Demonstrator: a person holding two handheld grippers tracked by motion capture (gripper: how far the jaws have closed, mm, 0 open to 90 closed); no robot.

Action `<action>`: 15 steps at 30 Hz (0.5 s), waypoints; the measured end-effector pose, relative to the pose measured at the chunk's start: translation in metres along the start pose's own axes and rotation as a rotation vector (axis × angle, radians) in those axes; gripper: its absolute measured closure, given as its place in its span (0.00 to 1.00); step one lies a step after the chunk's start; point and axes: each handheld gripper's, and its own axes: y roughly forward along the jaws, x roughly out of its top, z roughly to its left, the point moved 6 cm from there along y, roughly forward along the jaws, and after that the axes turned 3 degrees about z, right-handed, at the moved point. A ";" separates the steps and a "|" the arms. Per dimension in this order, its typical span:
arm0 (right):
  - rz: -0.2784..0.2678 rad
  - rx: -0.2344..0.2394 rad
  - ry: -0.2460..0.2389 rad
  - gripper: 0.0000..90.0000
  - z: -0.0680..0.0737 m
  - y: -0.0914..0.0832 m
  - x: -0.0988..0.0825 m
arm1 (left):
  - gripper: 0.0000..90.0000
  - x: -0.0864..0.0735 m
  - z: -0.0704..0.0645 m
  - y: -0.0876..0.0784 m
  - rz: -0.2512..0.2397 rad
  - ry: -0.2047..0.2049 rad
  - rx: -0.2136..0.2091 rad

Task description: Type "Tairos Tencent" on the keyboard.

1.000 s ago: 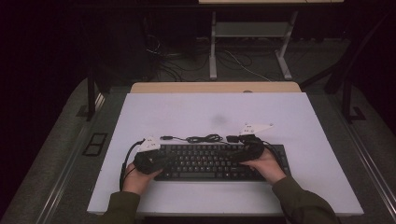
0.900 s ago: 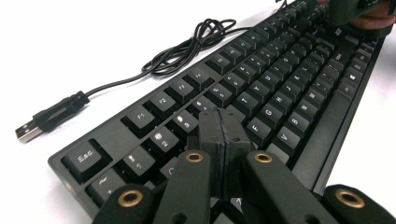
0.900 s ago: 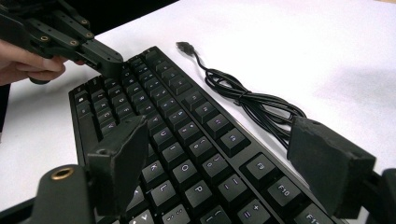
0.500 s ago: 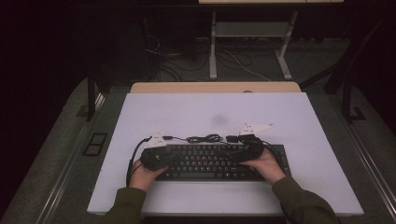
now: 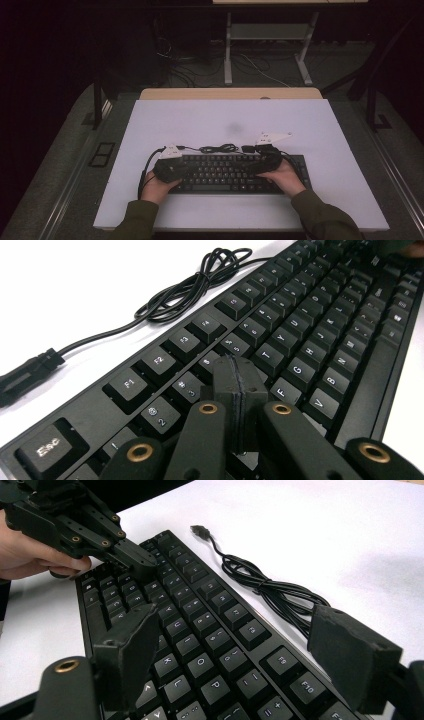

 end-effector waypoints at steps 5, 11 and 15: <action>0.000 0.000 -0.001 0.22 0.000 0.000 0.000 | 0.99 0.000 0.000 -0.001 -0.004 -0.012 0.004; -0.003 -0.001 -0.005 0.22 0.000 0.000 0.001 | 0.99 0.002 0.000 -0.005 -0.011 0.003 0.010; -0.006 0.000 -0.002 0.22 0.000 0.001 0.002 | 0.99 0.003 0.000 -0.006 -0.019 -0.008 0.006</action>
